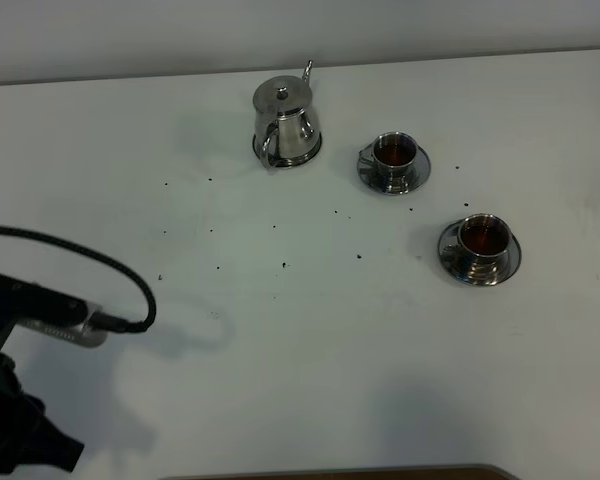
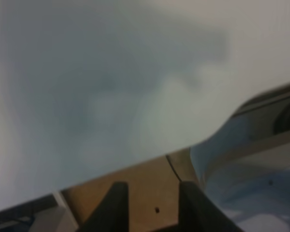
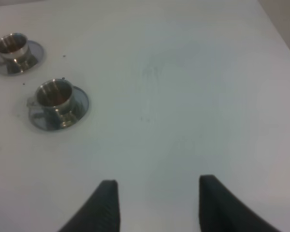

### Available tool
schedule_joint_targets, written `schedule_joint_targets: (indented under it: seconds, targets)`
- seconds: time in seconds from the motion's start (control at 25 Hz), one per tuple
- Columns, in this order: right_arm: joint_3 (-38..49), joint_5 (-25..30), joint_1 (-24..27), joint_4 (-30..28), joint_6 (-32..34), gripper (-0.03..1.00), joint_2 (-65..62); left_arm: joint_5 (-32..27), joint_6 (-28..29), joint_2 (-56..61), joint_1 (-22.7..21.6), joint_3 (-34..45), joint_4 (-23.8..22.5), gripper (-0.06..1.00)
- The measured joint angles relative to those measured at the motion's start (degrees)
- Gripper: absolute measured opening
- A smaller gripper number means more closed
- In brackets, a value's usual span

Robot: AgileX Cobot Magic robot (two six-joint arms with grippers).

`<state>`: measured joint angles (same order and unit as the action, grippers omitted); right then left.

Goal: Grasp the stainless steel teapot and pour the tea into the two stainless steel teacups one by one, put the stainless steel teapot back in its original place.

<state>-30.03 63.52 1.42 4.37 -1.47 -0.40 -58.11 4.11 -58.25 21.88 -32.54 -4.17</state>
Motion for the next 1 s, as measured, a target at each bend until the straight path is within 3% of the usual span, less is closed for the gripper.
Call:
schedule_joint_targets:
  seconds: [0.24, 1.0]
  targets:
    - [0.0, 0.0, 0.0, 0.0, 0.0, 0.39, 0.0, -1.8, -0.1, 12.1, 0.0, 5.9, 2.1, 0.4]
    - [0.0, 0.0, 0.0, 0.0, 0.0, 0.39, 0.0, -2.2, -1.4, 40.8, -0.2, 6.3, 3.5, 0.4]
